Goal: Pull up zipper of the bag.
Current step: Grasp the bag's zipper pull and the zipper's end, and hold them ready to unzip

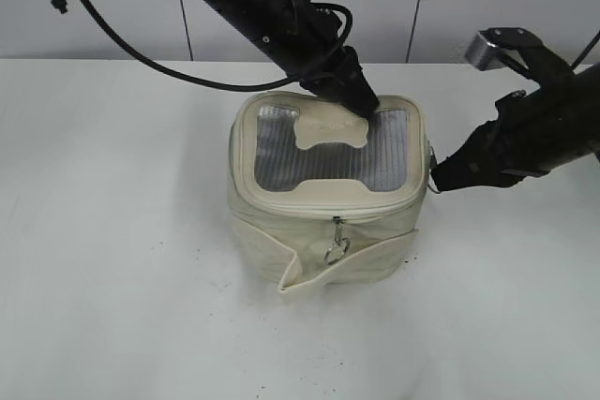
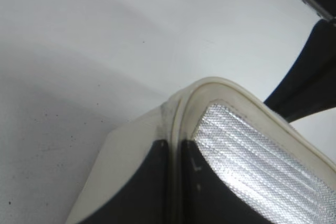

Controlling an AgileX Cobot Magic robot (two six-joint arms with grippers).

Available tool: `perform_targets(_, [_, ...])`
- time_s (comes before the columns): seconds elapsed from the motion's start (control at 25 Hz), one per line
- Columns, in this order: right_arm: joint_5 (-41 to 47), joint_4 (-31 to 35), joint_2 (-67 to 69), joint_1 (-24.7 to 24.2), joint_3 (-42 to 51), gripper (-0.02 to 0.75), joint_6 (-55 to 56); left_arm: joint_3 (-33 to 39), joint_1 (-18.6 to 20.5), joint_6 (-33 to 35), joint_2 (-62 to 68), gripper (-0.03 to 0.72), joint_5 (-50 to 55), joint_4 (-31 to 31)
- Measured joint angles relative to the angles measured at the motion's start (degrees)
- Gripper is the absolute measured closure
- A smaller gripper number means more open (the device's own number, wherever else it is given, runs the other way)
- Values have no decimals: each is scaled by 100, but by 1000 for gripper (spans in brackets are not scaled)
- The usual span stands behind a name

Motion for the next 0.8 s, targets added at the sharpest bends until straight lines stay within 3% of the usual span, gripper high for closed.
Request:
perform_targets(0.24, [-119, -592, -81, -68, -7, 741, 719, 0, -7, 0, 0, 649, -6, 0])
perform_targets(0.48, [127, -324, -98, -511, 3, 754, 330, 0, -7, -11, 0, 649, -12, 0])
perform_targets(0.8, [592, -94, -98, -532, 3, 754, -52, 0, -7, -15, 0, 649, -12, 0])
